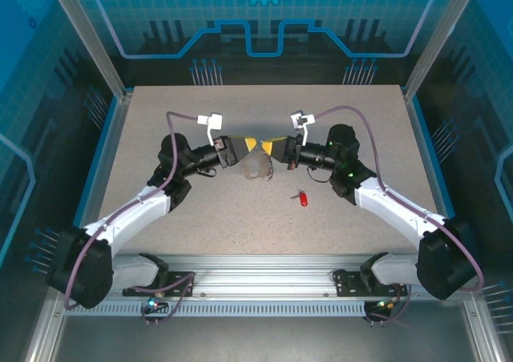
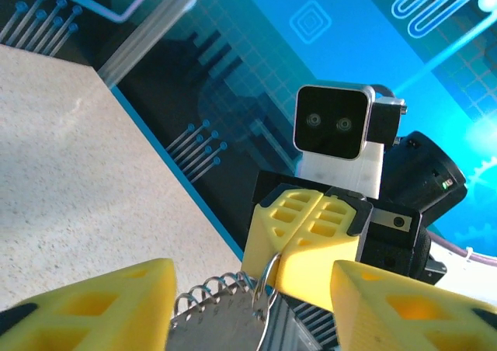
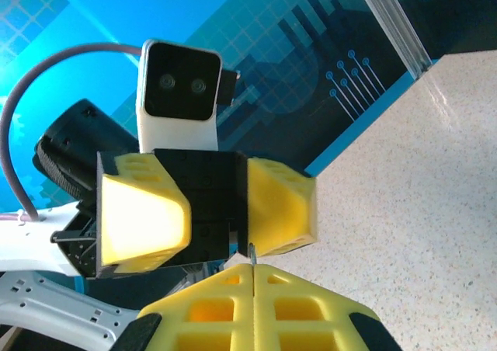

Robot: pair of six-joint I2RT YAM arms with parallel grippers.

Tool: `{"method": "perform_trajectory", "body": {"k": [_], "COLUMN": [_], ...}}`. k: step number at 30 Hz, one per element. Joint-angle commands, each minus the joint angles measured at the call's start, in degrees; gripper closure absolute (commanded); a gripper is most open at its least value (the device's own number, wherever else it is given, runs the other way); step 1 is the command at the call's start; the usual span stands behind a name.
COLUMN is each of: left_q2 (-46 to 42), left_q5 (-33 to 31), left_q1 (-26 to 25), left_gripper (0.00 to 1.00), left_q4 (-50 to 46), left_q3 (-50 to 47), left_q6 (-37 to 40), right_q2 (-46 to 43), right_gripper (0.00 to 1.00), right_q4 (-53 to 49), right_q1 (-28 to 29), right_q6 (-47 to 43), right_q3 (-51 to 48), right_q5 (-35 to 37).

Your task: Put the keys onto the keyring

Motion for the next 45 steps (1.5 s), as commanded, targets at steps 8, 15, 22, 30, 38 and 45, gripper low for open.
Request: {"method": "perform_trajectory", "body": {"k": [8, 15, 22, 30, 38, 45], "left_q2": [-2.0, -0.7, 0.3, 1.8, 0.7, 0.2], "left_q5": [-6.3, -7.1, -8.0, -8.1, -9.6, -9.9], "left_q1": [-2.6, -3.6, -4.2, -4.8, -4.8, -4.9], "left_gripper": [0.58, 0.59, 0.59, 0.62, 0.6, 0.64], "left_q4": [8.4, 14.5, 16.2, 17.7, 17.5, 17.2], "left_q3": [-3.9, -4.6, -3.9, -3.1, -3.1, -3.0], "left_q6": [-2.7, -4.6, -4.6, -5.0, -4.4, -4.1], "right_q2": [-0.9, 0.3, 0.5, 1.0, 1.5, 1.9], "right_gripper": [1.0, 1.0, 1.0, 1.0, 1.0, 1.0], "right_q4": [13.2, 12.6, 12.5, 12.1, 11.7, 11.6], "right_q1": [0.6, 1.3, 1.7, 2.0, 2.1, 2.2], "right_q6": [3.5, 3.8, 3.8, 3.6, 3.4, 3.4], "right_q3": [-0.3, 1.3, 1.0, 1.4, 1.3, 1.3], "right_q5": [2.8, 2.5, 2.5, 2.2, 2.3, 2.3]}}
